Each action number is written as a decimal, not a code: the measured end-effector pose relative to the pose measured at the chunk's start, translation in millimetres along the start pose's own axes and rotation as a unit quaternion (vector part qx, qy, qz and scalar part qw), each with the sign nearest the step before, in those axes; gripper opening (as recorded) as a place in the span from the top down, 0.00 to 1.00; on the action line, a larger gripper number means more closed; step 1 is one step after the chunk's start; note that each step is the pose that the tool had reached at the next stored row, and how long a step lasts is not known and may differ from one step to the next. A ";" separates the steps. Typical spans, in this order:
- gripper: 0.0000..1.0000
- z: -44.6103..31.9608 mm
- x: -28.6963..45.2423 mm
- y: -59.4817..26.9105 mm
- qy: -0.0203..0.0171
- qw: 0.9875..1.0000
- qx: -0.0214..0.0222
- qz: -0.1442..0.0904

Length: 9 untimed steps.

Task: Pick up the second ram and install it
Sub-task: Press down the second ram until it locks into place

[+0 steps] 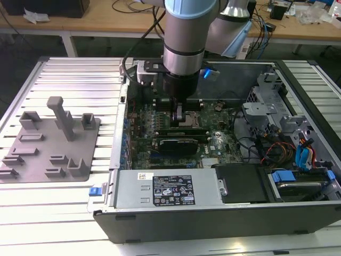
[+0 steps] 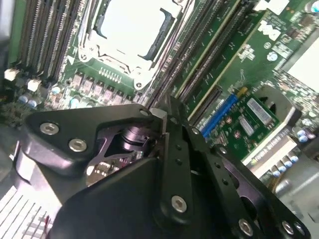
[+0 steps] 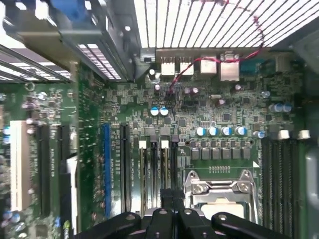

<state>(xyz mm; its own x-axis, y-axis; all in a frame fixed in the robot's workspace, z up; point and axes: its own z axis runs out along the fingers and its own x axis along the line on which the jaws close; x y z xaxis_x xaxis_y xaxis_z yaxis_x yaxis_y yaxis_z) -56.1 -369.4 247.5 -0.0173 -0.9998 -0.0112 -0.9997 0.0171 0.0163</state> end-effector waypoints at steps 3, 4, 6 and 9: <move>0.92 -9.0 -0.1 -0.1 0.000 1.000 0.000 0.000; 0.92 -9.1 -0.1 -1.0 0.000 1.000 0.000 0.000; 0.92 -9.4 -0.3 -12.4 0.000 1.000 0.000 0.001; 0.92 -9.6 -0.5 -27.6 0.000 1.000 -0.001 0.001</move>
<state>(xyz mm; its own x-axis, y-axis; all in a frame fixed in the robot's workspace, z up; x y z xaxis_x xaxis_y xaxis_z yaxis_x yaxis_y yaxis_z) -28.3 -369.4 256.6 -0.0197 -0.9997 -0.0109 -0.9997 0.0195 0.0178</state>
